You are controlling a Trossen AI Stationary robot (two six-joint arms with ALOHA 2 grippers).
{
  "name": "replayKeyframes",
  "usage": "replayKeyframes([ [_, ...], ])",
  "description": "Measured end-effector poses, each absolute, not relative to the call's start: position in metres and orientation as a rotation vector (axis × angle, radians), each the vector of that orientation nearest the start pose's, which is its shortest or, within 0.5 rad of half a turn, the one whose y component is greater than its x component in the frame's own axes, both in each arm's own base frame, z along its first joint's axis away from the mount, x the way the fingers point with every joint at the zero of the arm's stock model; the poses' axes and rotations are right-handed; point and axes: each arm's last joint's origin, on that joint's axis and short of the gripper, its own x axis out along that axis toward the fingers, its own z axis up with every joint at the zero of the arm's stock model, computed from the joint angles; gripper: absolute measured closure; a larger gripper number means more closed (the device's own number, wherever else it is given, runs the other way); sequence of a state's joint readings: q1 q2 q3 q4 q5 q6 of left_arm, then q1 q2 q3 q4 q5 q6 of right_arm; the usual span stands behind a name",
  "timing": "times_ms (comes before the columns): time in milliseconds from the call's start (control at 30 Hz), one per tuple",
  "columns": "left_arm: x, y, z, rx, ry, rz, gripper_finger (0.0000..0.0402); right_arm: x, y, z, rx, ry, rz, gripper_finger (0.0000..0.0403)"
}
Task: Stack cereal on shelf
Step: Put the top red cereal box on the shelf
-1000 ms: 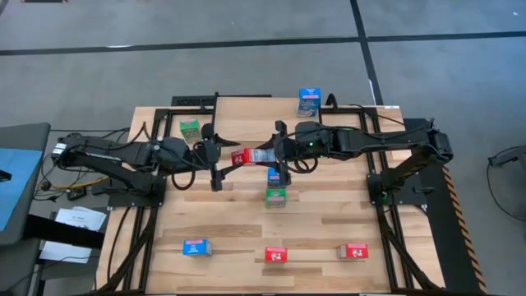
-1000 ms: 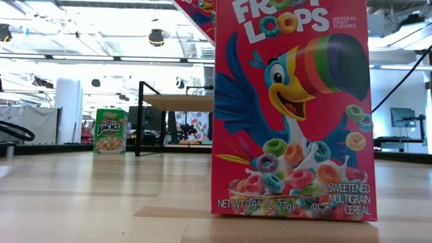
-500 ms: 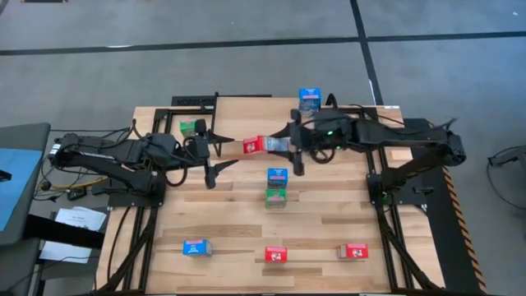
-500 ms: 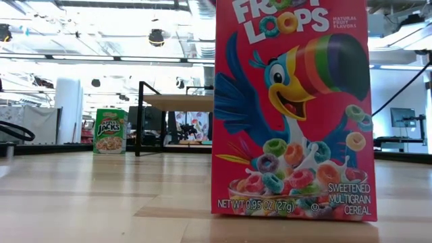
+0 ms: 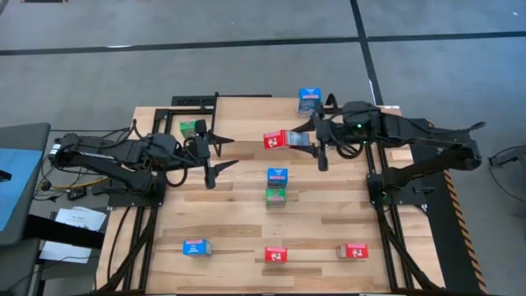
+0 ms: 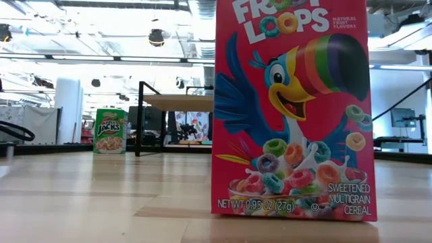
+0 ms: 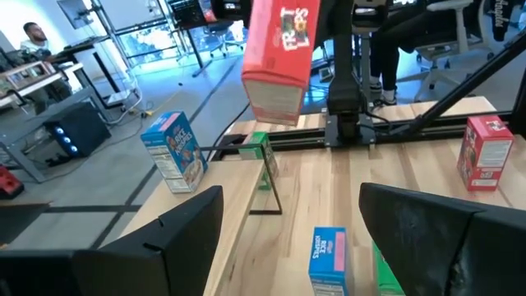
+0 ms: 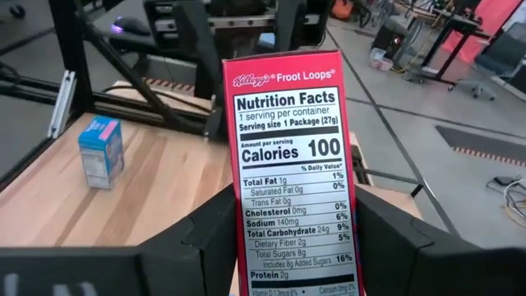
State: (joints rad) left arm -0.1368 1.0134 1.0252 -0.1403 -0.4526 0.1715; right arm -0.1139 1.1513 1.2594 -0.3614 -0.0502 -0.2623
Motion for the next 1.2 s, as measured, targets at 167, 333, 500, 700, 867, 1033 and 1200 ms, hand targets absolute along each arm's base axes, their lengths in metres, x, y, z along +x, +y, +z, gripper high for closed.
replayKeyframes([
  [167, 0.217, -0.017, 0.378, 0.209, 0.156, 0.303, 0.0127, 0.227, -0.025, 0.39, -0.224, 0.278, -0.03, 0.0193],
  [333, 0.217, -0.017, 0.378, 0.209, 0.156, 0.303, 0.0127, 0.219, -0.024, 0.372, -0.165, 0.265, -0.039, 0.0187],
  [500, 0.217, -0.017, 0.378, 0.209, 0.156, 0.303, 0.0127, 0.219, -0.024, 0.349, -0.134, 0.232, -0.071, 0.0187],
  [700, 0.217, -0.017, 0.378, 0.209, 0.157, 0.303, 0.0127, 0.222, -0.034, 0.316, -0.091, 0.142, -0.13, 0.0187],
  [867, 0.217, -0.017, 0.376, 0.214, 0.171, 0.302, 0.0127, 0.225, -0.048, 0.296, -0.053, -0.007, -0.196, 0.0187],
  [1033, 0.217, -0.017, 0.375, 0.217, 0.18, 0.302, 0.0127, 0.234, -0.065, 0.276, -0.015, -0.104, -0.255, 0.0187],
  [1200, 0.217, -0.017, 0.375, 0.245, 0.185, 0.304, 0.0127, 0.25, -0.078, 0.255, 0.019, -0.12, -0.285, 0.0187],
])
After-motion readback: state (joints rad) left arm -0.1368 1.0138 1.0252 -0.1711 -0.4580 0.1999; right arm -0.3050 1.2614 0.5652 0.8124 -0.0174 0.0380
